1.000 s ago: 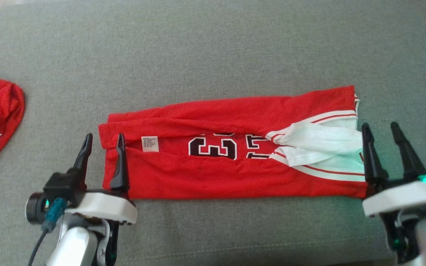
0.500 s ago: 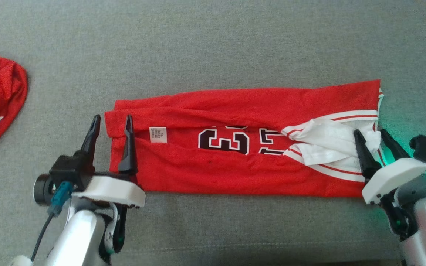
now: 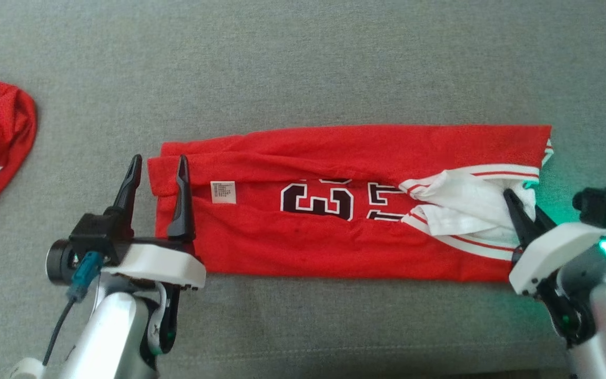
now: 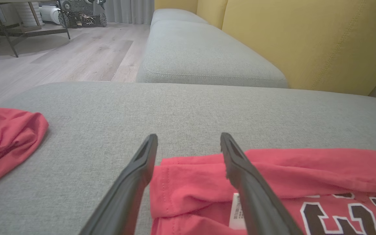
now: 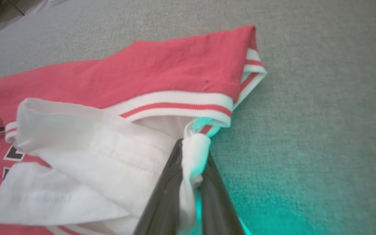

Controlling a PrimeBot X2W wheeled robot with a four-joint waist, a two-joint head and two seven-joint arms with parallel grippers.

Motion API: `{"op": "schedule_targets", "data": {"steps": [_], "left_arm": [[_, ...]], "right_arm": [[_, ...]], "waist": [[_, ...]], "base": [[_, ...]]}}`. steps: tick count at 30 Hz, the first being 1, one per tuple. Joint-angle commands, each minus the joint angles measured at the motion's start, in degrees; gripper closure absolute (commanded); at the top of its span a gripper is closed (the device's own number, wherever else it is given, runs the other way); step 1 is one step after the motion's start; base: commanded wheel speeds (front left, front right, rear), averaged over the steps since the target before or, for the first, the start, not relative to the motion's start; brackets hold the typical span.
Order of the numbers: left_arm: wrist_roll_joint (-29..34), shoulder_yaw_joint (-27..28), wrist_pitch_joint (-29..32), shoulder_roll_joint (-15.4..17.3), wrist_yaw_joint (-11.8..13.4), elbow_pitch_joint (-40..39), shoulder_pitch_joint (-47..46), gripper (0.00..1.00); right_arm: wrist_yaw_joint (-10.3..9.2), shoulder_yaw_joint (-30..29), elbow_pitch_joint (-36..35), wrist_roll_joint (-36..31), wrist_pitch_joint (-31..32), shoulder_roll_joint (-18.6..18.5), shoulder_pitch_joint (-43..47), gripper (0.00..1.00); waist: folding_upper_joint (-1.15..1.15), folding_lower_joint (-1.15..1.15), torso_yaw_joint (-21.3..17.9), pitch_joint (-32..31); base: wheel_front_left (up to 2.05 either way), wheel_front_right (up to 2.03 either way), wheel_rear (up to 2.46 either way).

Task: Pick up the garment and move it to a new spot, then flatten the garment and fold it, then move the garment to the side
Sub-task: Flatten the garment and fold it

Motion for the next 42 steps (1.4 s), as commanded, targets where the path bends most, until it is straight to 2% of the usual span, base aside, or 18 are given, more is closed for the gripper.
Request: {"op": "schedule_targets", "data": {"steps": [1,9,12,17,22,29,34,38,42], "left_arm": [[0.52,2.36,-0.69,0.44,-0.24,-1.71,-1.45,0.00],[0.94,2.81,-0.69,0.25,-0.69,-1.97,-0.86,0.00],[1.02,2.93,-0.69,0.08,-0.84,-1.88,-0.42,0.00],[1.11,2.96,-0.70,-0.16,-1.07,-1.67,-0.09,0.00],[1.13,3.02,-0.70,-0.32,-1.29,-1.35,0.24,0.00],[1.08,3.59,-0.70,-0.52,-1.17,-1.60,1.60,0.00],[1.11,3.69,-0.70,-0.47,-1.41,-1.64,1.80,0.00],[1.20,3.40,-0.70,-0.63,-1.62,-1.61,1.84,0.00],[1.26,2.98,-0.70,-0.94,-1.80,-1.50,1.52,0.00]], "right_arm": [[-0.05,0.82,-1.64,-0.26,0.56,-0.44,2.03,1.00],[-0.05,-4.22,-5.62,-1.18,0.25,-3.63,3.66,1.00],[-0.05,-7.57,-6.18,-1.42,0.10,-6.11,4.01,1.00],[-0.05,-11.01,-6.46,-1.84,-0.12,-8.25,3.95,1.00],[-0.05,-11.55,-7.34,-1.88,0.30,-8.83,4.06,1.00],[-0.05,-5.77,-17.34,-0.57,4.39,-6.83,2.82,1.00],[-0.05,1.73,-23.37,1.46,8.48,-3.55,0.38,1.00],[-0.05,10.36,-23.50,4.10,9.53,-0.13,-2.04,1.00],[-0.05,17.72,-19.71,5.55,7.17,4.08,-4.89,1.00]], "waist": [[0.00,0.00,-0.20,-0.25],[0.00,0.00,-0.75,-1.52],[0.00,0.00,-0.93,-2.18],[0.00,0.00,-0.87,-3.06],[0.00,0.00,-0.68,-4.23],[0.00,0.00,-1.05,-6.43],[0.00,0.00,-0.71,-7.29],[0.00,0.00,0.21,-7.49],[0.00,0.00,1.55,-7.15]], "base": [[0.00,0.00,0.00],[0.00,0.00,0.00],[0.00,0.00,0.00],[0.00,0.00,0.00],[0.00,0.00,0.00],[0.00,0.00,0.00],[0.00,0.00,0.00],[0.00,0.00,0.00],[0.00,0.00,0.00]]}}
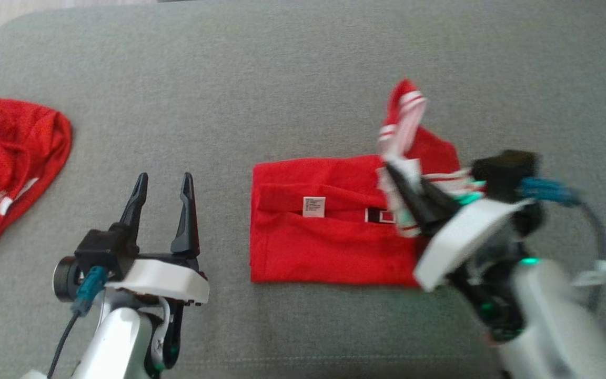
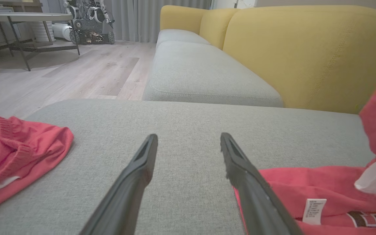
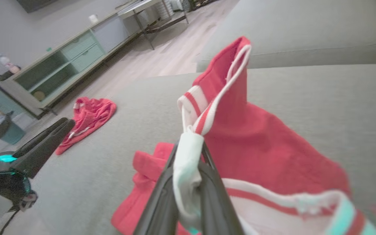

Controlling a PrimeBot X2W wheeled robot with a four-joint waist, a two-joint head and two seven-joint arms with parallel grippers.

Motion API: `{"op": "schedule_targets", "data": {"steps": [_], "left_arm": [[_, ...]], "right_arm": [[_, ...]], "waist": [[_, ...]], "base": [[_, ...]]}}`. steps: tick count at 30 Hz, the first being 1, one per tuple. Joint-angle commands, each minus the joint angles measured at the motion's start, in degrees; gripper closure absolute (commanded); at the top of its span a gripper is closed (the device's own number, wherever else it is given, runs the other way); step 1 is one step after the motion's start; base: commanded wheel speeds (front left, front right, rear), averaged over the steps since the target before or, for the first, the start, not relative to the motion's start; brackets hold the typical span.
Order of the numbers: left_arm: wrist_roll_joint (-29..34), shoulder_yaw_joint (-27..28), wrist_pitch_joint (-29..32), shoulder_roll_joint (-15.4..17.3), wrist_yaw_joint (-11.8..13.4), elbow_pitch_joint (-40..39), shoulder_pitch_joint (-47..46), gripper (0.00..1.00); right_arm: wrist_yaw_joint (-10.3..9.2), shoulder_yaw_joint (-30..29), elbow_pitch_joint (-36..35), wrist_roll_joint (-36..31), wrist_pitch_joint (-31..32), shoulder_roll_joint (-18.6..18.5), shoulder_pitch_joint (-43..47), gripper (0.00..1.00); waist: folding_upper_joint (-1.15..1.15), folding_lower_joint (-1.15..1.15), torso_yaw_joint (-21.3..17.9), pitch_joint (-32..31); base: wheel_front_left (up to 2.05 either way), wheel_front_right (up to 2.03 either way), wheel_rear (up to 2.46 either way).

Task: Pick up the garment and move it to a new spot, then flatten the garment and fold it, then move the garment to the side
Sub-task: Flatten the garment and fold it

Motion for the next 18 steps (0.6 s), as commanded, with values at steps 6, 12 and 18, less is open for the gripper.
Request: {"op": "schedule_targets", "data": {"steps": [6,12,18], "left_arm": [[0.87,1.36,-0.70,-0.04,-0.70,-1.40,-2.10,0.00],[1.09,1.35,-0.70,-0.68,-0.93,-1.13,-2.71,0.00],[1.50,1.43,-0.70,-1.14,-1.17,-0.87,-3.13,0.00]], "right_arm": [[-0.05,10.47,8.17,1.78,-6.85,3.96,-5.85,1.00],[-0.05,15.79,18.02,4.47,-13.96,4.57,-8.88,1.00],[-0.05,20.63,24.15,8.73,-19.72,4.60,-13.14,1.00]], "waist": [[0.00,0.00,2.60,1.29],[0.00,0.00,4.09,2.48],[0.00,0.00,4.01,3.71]], "base": [[0.00,0.00,0.00],[0.00,0.00,0.00],[0.00,0.00,0.00]]}}
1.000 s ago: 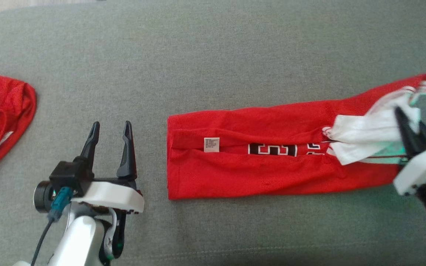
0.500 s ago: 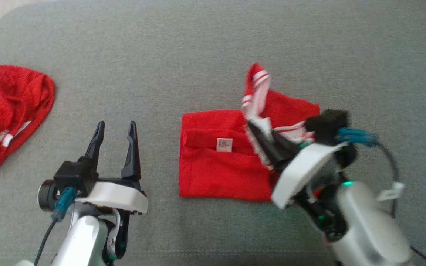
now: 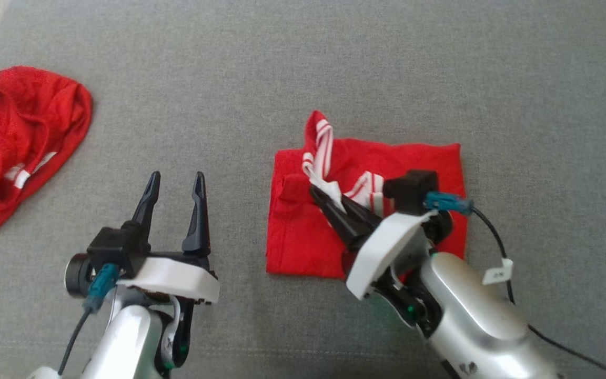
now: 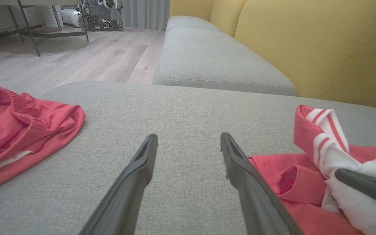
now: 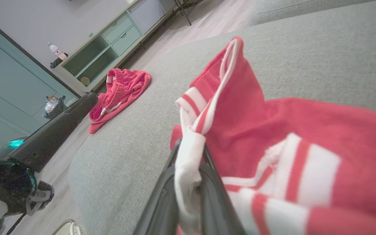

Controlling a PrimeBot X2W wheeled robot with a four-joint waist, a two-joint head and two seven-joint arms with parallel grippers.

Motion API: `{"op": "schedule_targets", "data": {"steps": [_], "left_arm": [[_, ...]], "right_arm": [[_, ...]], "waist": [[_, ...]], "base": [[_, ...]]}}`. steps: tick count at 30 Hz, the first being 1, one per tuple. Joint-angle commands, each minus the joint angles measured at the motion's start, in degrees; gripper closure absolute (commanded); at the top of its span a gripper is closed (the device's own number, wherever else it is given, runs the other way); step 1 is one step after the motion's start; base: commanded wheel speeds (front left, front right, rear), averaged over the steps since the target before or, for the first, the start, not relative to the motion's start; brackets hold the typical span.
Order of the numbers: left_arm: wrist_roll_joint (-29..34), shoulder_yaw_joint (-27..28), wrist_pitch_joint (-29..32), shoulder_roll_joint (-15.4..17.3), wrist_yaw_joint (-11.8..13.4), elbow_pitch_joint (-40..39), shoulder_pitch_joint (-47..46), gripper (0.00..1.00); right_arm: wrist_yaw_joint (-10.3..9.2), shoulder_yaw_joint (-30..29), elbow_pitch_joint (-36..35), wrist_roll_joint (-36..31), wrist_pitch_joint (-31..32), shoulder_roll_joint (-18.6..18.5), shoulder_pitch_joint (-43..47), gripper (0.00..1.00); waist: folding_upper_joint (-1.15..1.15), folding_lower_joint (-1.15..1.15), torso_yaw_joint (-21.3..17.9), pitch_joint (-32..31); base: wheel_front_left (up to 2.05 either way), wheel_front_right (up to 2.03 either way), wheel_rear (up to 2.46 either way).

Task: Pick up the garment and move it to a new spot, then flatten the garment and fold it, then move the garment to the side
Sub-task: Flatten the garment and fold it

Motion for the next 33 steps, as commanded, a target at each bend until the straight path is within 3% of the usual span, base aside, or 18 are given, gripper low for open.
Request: {"op": "schedule_targets", "data": {"steps": [1,3,4,11,15,20,25,33], "left_arm": [[0.70,1.90,-0.70,0.42,-0.26,-1.60,-2.77,0.00],[0.79,1.85,-0.70,0.31,-0.34,-1.52,-2.95,0.00],[0.94,1.78,-0.70,0.14,-0.50,-1.38,-3.27,0.00],[1.30,2.54,-0.70,0.35,-0.57,-0.79,-3.72,0.00],[1.54,3.10,-0.70,0.67,-0.44,-0.69,-3.29,0.00],[1.66,3.61,-0.70,1.14,-0.11,-0.72,-2.26,0.00],[1.67,3.55,-0.64,1.69,-0.05,-0.54,-1.61,0.00],[1.39,3.19,0.12,2.52,-0.03,-0.47,-0.45,0.00]], "right_arm": [[-0.05,2.15,-0.88,1.01,-1.33,1.36,-2.23,1.00],[-0.05,2.90,-0.18,1.70,-1.97,1.37,-2.86,0.95],[-0.05,4.86,0.55,3.13,-3.08,1.37,-4.12,0.00],[-0.05,7.70,-0.96,3.76,-8.51,1.37,-7.44,0.00],[-0.05,5.56,-4.56,2.62,-12.28,0.46,-8.01,0.00],[-0.05,-4.26,-8.61,-1.04,-15.65,-3.39,-5.42,0.00],[-0.05,-15.50,-11.31,-6.16,-14.57,-6.97,1.01,0.00],[-0.05,-27.37,-17.71,-12.35,-11.37,-8.57,13.12,0.00]], "waist": [[0.00,0.00,-0.14,0.37],[0.00,0.00,-0.18,0.49],[0.00,0.00,-0.32,0.69],[0.00,0.00,-1.36,0.55],[0.00,0.00,-2.27,-0.23],[0.00,0.00,-3.65,-1.57],[0.00,0.00,-4.83,-2.79],[0.00,0.00,-6.29,-4.76]], "base": [[0.00,0.00,0.00],[0.00,0.00,0.00],[0.00,0.00,0.00],[0.00,0.00,0.00],[0.00,0.00,0.00],[0.00,0.00,0.00],[0.00,0.00,0.00],[0.00,0.00,0.00]]}}
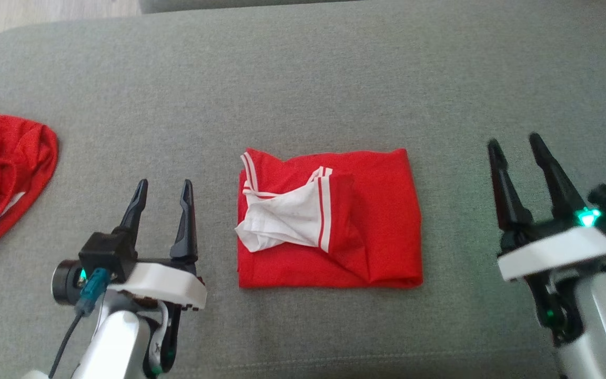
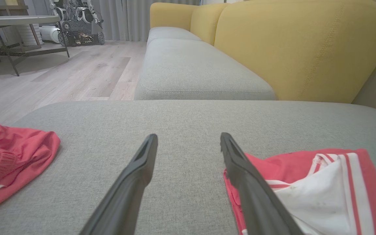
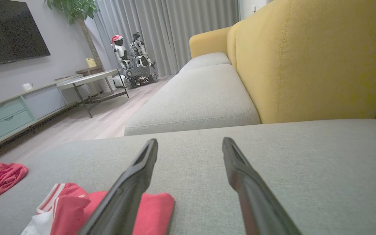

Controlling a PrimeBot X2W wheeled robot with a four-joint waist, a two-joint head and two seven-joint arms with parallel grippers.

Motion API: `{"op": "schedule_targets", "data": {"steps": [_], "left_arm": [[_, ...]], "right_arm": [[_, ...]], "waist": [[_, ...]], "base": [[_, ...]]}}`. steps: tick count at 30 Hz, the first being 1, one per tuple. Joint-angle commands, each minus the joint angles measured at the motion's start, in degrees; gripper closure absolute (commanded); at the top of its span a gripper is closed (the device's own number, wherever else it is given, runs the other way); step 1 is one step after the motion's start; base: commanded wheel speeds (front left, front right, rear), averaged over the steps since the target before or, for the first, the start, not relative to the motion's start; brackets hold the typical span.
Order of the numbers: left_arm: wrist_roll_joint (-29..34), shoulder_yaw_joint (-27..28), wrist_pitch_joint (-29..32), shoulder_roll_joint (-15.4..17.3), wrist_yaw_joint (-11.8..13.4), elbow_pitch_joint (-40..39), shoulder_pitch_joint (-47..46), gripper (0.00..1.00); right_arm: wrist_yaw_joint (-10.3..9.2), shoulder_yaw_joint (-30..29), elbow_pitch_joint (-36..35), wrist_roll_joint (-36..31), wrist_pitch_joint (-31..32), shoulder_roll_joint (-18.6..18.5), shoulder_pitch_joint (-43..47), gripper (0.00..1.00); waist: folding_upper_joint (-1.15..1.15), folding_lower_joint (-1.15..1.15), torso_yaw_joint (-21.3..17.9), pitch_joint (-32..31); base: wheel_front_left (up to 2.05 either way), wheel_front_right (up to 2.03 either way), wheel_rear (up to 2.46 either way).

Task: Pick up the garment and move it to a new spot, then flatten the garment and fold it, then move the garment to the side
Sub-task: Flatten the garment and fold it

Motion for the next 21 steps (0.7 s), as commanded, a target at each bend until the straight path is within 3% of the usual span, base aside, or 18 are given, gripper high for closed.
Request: {"op": "schedule_targets", "data": {"steps": [1,8,21], "left_arm": [[0.26,1.99,0.12,1.16,0.37,-1.75,-0.88,0.00],[0.06,1.57,1.06,1.87,0.29,-2.03,-0.30,0.00],[-0.39,1.24,1.24,2.17,0.75,-1.59,-0.48,0.00]], "right_arm": [[-0.05,-0.51,-3.23,-0.85,0.77,-0.48,0.96,0.00],[-0.05,-4.38,-7.69,-3.31,4.04,0.49,6.57,0.00],[-0.05,-5.48,-10.30,-5.21,5.89,1.34,8.12,0.00]], "waist": [[0.00,0.00,-0.45,-0.44],[0.00,0.00,-1.15,-1.08],[0.00,0.00,-0.84,-0.97]], "base": [[0.00,0.00,0.00],[0.00,0.00,0.00],[0.00,0.00,0.00]]}}
